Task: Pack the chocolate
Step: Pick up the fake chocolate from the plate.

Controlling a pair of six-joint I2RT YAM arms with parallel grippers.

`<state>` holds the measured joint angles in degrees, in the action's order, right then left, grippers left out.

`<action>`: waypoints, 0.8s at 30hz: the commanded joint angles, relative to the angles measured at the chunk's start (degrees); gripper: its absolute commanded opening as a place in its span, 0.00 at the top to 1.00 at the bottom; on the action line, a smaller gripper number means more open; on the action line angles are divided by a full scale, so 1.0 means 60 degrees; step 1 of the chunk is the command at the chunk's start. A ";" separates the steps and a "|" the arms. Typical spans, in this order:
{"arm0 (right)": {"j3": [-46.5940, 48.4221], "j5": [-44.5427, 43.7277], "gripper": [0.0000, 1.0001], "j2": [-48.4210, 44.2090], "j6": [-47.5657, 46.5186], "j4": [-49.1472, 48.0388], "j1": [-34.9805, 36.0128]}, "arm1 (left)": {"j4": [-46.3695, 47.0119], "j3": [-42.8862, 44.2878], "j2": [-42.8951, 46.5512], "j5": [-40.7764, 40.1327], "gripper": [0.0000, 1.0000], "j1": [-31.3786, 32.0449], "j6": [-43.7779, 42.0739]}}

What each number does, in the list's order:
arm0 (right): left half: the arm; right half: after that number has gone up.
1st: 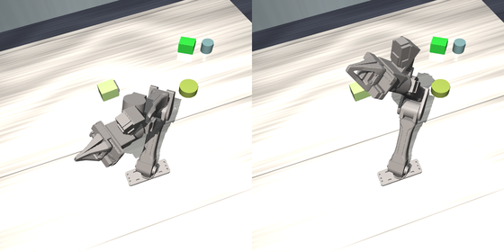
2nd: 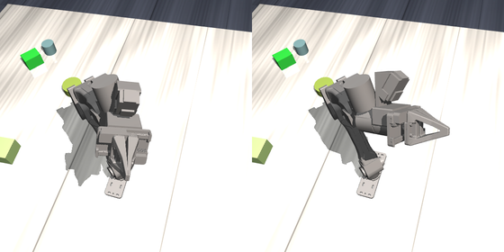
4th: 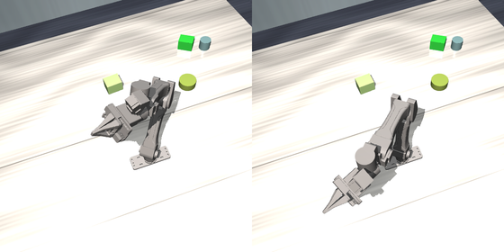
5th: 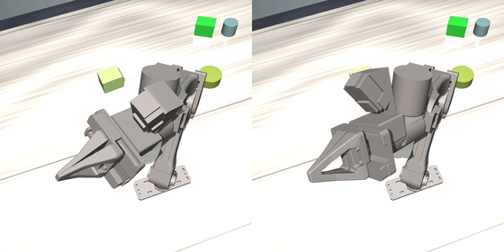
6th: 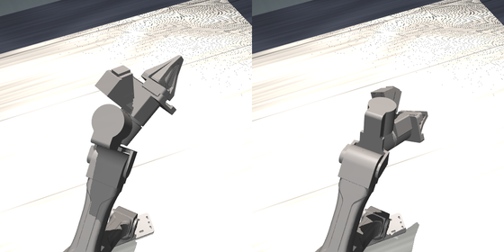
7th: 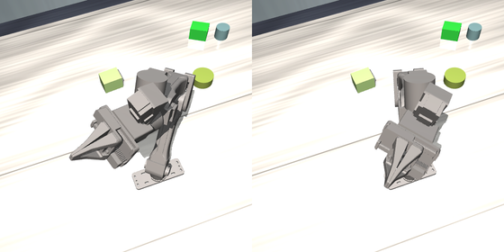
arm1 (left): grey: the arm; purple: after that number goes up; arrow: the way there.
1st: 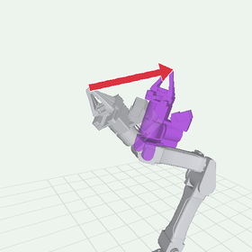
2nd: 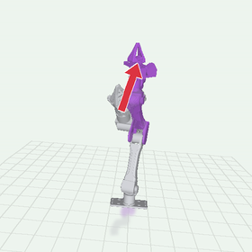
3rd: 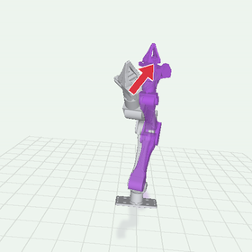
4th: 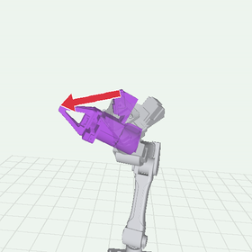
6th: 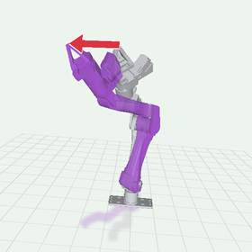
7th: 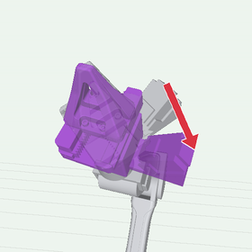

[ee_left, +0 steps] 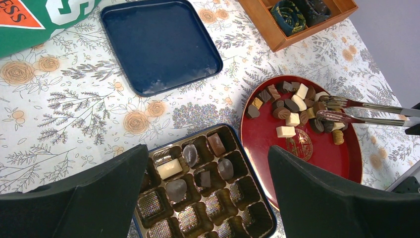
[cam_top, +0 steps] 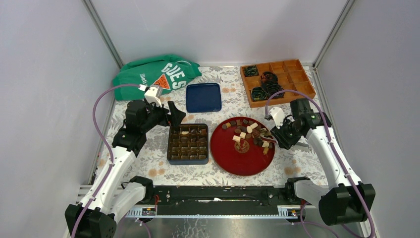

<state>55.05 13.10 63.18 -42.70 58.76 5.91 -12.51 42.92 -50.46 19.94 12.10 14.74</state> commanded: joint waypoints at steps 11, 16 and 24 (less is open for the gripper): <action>0.0431 0.0364 0.80 -0.0112 -0.0089 -0.0055 -0.0063 | 0.0094 -0.0034 -0.0028 -0.0138 0.01 -0.0060 -0.0069; 0.0695 0.0536 0.92 -0.0240 -0.0104 0.0139 -0.0063 | 0.0081 -0.0034 -0.0043 -0.0174 0.01 -0.0054 -0.0084; 0.0923 0.1098 0.98 -0.0375 -0.0120 0.0257 -0.0063 | -0.0077 -0.0044 -0.0233 -0.0574 0.01 -0.0075 -0.0264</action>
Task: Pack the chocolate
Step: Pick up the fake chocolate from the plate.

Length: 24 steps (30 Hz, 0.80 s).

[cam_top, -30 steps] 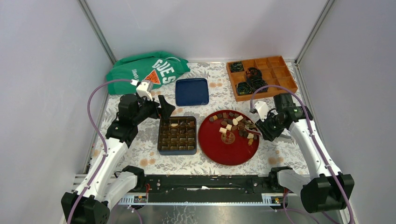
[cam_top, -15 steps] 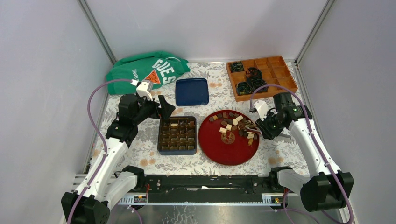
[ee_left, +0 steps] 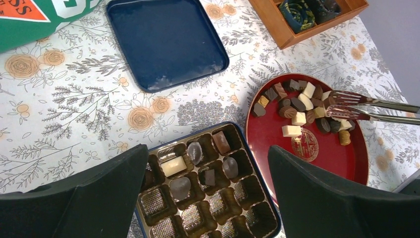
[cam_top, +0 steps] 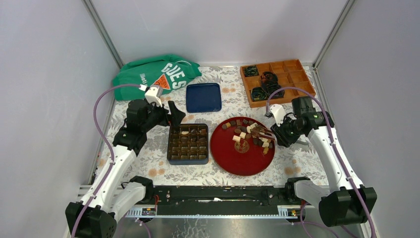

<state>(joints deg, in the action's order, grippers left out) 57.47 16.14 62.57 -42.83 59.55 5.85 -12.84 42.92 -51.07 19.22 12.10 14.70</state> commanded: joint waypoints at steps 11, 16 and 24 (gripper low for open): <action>0.1021 0.2872 0.98 0.0212 -0.0100 -0.0535 -0.0034 | -0.1148 0.0284 -0.1999 -0.2718 0.13 -0.0068 0.0770; 0.1244 0.3837 0.99 0.0543 -0.0084 -0.0843 0.0024 | -0.1922 0.0322 -0.2985 -0.2660 0.36 -0.0068 0.1052; 0.0954 0.4283 0.99 0.0501 0.0151 -0.1427 0.0549 | -0.2071 0.0445 -0.3640 -0.3156 0.44 -0.0068 0.1029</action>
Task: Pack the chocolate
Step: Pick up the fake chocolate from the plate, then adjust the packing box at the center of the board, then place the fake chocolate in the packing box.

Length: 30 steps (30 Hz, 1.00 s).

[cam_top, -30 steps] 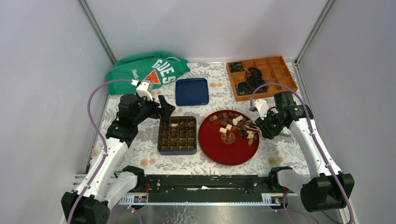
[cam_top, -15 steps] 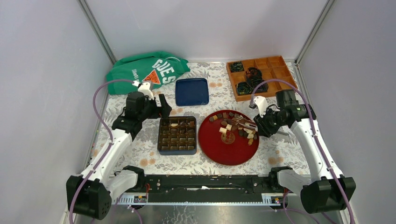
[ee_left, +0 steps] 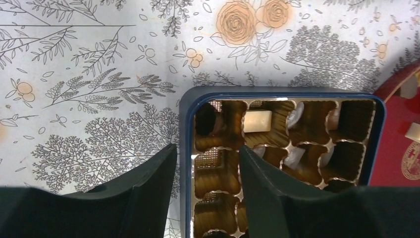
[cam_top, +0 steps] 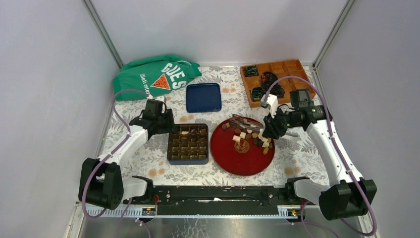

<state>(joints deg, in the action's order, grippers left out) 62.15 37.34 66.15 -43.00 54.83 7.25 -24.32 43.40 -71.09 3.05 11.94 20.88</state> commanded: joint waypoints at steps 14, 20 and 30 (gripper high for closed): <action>0.0798 0.1003 0.99 0.0404 0.0246 -0.0637 0.1664 | -0.0563 0.1021 -0.1653 -0.0473 0.69 -0.0043 -0.0463; 0.1390 0.0970 0.99 0.0906 0.0195 -0.0471 0.2522 | -0.0665 0.1180 -0.2014 -0.0478 0.74 -0.0043 -0.0492; 0.2299 0.0733 0.99 0.1871 0.0229 -0.0362 0.3769 | -0.0593 0.1223 -0.1777 -0.0417 1.00 -0.0002 -0.0428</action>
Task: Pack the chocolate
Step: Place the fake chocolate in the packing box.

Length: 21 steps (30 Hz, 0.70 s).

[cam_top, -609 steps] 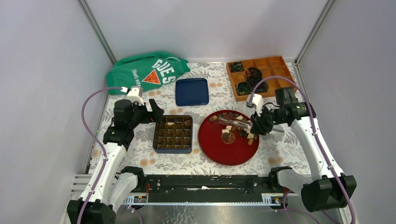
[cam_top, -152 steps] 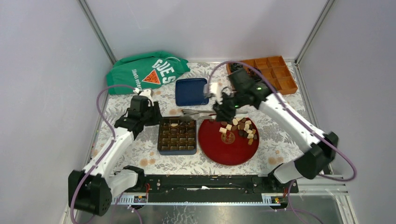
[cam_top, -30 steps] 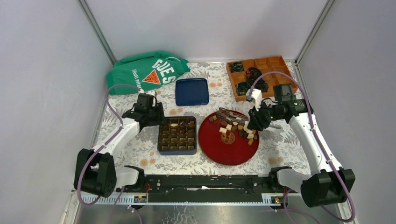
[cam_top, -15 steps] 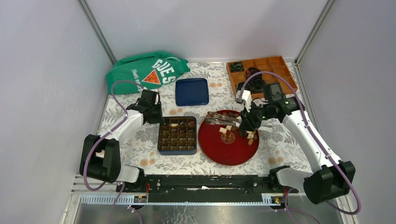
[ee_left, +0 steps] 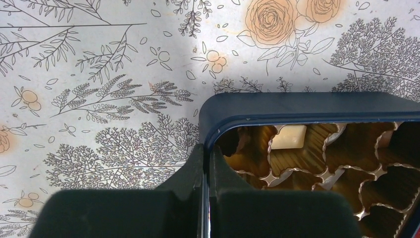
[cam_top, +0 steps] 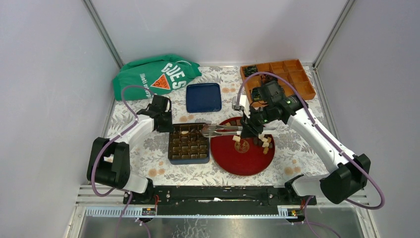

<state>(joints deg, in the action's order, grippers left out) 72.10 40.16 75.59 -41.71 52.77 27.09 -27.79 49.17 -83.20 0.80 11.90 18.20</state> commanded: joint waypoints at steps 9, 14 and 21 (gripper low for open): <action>0.2337 0.0308 0.99 0.1092 0.0068 0.0422 0.1240 | 0.1056 -0.0396 0.2802 -0.1659 1.00 0.0694 -0.0081; 0.3134 0.0215 0.98 0.1000 0.0084 0.0404 0.1619 | 0.1934 -0.0982 0.4460 -0.2263 1.00 0.0951 -0.0190; 0.3952 -0.1062 0.98 0.1270 -0.0210 0.0586 0.2483 | 0.2501 -0.1401 0.5644 -0.2416 1.00 0.1092 -0.0113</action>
<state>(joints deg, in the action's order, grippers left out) 92.23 37.63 82.72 -41.78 55.42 39.20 -21.34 41.52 -52.07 -11.97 17.98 16.86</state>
